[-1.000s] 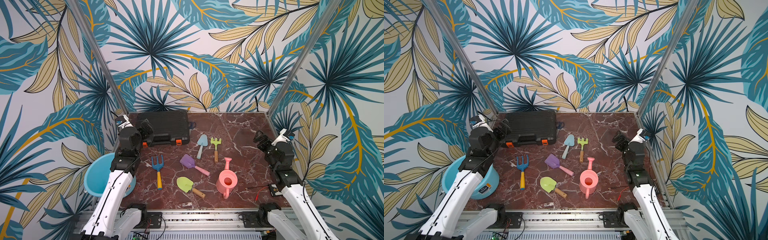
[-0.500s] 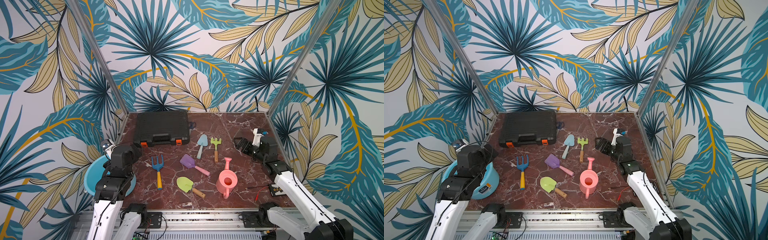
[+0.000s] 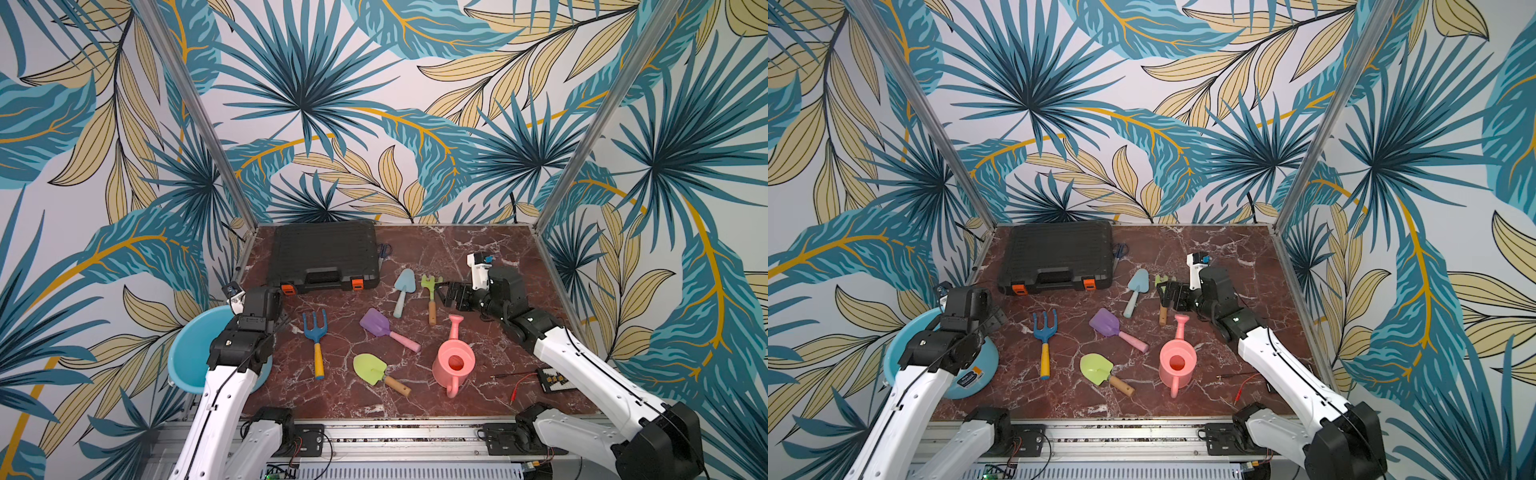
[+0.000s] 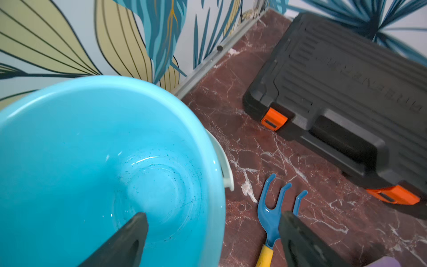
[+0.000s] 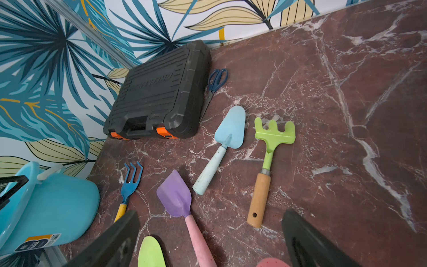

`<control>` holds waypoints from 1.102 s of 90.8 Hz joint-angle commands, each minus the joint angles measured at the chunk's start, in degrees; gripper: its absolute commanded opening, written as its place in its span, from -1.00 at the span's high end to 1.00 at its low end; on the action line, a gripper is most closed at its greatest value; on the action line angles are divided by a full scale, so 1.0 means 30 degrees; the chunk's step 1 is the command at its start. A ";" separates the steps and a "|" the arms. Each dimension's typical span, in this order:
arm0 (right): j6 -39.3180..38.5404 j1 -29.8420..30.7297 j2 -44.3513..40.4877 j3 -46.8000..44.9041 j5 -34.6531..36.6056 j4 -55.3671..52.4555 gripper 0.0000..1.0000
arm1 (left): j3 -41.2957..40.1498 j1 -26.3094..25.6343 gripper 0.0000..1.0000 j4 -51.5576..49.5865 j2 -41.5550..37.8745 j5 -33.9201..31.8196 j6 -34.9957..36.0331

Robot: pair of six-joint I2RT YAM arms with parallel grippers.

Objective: Organize the gardening tools
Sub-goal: Pick up the container from the corner of the board.

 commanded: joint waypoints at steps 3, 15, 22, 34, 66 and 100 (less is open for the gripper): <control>-0.0774 0.0310 0.0346 0.0462 0.0671 -0.0793 -0.99 | -0.0240 0.0145 -0.73 0.0251 0.0579 0.0582 -0.0260; -0.0846 0.0446 0.0396 0.0542 0.0693 -0.0797 -0.99 | -0.0768 0.0132 -0.43 0.0142 0.0430 0.0367 -0.0240; -0.0841 0.0518 0.0457 0.0565 0.0722 -0.0797 -0.99 | -0.0857 0.0146 -0.14 -0.0088 0.0406 0.0489 -0.0305; -0.0892 0.0601 0.0442 0.0596 0.0856 -0.0784 -0.99 | -0.0801 0.0132 0.31 -0.0444 0.0194 0.0217 -0.0260; -0.0854 0.0668 0.0412 0.0551 0.1053 -0.0789 -0.99 | 0.0167 0.0136 0.91 -0.1145 -0.0048 0.0491 0.0692; -0.0729 0.0683 0.0194 0.0393 0.1775 -0.0797 -0.99 | 0.4342 -0.1899 1.00 -0.1530 0.0651 0.1646 0.1408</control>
